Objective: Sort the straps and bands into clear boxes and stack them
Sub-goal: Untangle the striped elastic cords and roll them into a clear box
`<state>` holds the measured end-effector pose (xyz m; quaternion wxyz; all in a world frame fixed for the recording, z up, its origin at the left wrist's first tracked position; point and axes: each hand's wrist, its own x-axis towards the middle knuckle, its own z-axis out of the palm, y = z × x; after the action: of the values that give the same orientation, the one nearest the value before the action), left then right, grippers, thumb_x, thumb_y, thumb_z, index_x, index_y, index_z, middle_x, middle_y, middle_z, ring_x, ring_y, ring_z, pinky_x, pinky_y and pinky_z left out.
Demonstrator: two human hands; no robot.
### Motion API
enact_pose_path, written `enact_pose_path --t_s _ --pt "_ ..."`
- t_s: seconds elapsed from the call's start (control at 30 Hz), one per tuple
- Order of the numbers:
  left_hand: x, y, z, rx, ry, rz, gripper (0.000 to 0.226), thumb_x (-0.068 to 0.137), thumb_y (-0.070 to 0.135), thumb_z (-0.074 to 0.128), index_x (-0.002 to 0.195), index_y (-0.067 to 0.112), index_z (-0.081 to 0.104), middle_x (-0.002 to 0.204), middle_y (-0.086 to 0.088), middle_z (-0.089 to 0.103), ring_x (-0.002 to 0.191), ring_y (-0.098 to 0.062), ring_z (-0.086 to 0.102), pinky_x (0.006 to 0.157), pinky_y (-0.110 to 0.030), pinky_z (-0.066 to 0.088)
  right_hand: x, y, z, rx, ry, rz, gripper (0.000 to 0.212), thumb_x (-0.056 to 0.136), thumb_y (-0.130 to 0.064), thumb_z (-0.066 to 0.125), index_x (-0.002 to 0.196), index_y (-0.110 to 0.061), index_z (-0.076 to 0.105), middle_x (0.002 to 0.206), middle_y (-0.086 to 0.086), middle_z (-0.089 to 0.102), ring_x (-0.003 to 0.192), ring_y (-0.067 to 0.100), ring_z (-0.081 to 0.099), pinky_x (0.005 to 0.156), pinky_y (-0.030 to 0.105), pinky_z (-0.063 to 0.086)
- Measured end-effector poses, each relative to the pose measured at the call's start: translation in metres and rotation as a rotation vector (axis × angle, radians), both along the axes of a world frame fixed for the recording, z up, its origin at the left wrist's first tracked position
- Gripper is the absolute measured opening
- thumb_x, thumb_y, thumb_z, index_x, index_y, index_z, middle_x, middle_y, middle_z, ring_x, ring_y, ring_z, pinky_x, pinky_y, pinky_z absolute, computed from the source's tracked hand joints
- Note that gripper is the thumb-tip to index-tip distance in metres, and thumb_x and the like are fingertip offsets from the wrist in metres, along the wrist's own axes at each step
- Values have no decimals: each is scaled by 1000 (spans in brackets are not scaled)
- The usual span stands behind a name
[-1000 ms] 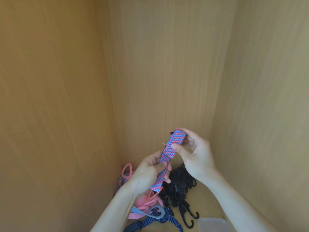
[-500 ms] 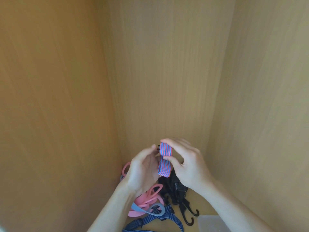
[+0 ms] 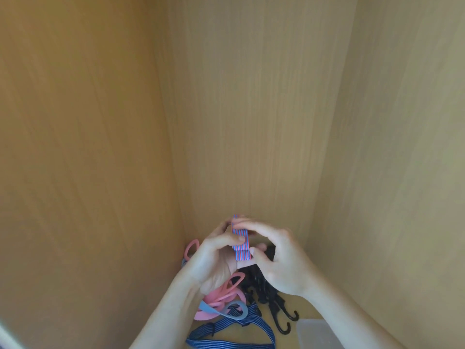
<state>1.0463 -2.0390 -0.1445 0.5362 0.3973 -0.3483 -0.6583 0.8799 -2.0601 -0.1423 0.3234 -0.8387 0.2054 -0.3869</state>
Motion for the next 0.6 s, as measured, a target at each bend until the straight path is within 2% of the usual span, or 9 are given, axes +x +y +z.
enact_pose_path --t_s 0.03,0.1,0.17,0.23,0.3,0.4,0.5,0.53,0.6 --pt "-1 1 -3 -6 119 1 64 70 -15 55 130 5 52 114 -24 61 76 -33 70 76 -44 60 -1 0 -4 23 12 13 46 86 5 52 123 -16 69 135 -16 62 137 2 47 113 18 34" --pt "4 6 -14 -36 233 -42 85 56 -20 48 135 11 52 107 -23 63 76 -37 66 72 -48 60 -3 -1 -5 72 -32 -22 38 85 2 52 109 -16 74 131 -14 64 133 7 52 107 21 41" --pt "5 5 -18 -40 262 -69 94 52 -25 44 137 14 51 107 -24 58 80 -40 62 71 -48 59 -5 -5 -9 103 -125 -146 32 86 3 55 100 -18 74 122 -11 64 123 12 58 98 21 46" --pt "7 5 -23 -42 274 -120 98 52 -28 42 139 16 51 115 -25 52 86 -42 59 71 -47 57 -8 -12 -13 180 -133 -245 25 92 0 60 101 -21 71 117 -8 63 119 9 59 100 26 46" --pt "6 8 -29 -56 250 -163 101 52 -31 43 139 19 52 122 -24 51 91 -44 60 73 -49 55 -10 -18 -15 352 -56 -277 18 95 -12 66 109 -23 67 117 -7 65 117 9 60 101 26 46" --pt "2 9 -33 -41 182 -202 106 49 -32 48 140 22 49 126 -25 53 93 -47 62 68 -47 55 -12 -22 -20 535 67 -223 27 93 -36 70 117 -25 66 112 -7 72 113 6 63 101 22 44" --pt "-7 9 -48 -26 33 -168 110 53 -36 44 144 26 34 131 -26 56 81 -48 66 59 -44 55 -11 -17 -28 548 113 -140 35 82 -52 69 107 -28 72 106 -12 75 105 1 67 99 28 45" --pt "-9 10 -52 -23 -4 -166 111 56 -36 41 144 29 31 128 -25 58 80 -49 67 60 -44 56 -11 -16 -30 549 114 -132 38 77 -55 70 105 -28 73 105 -11 76 104 2 68 98 30 46" --pt "-10 15 -59 -19 -54 -201 111 54 -34 43 143 31 29 126 -28 58 92 -52 67 71 -45 57 -14 -14 -33 541 110 -129 42 71 -55 73 102 -27 72 103 -9 76 103 5 68 99 33 47"
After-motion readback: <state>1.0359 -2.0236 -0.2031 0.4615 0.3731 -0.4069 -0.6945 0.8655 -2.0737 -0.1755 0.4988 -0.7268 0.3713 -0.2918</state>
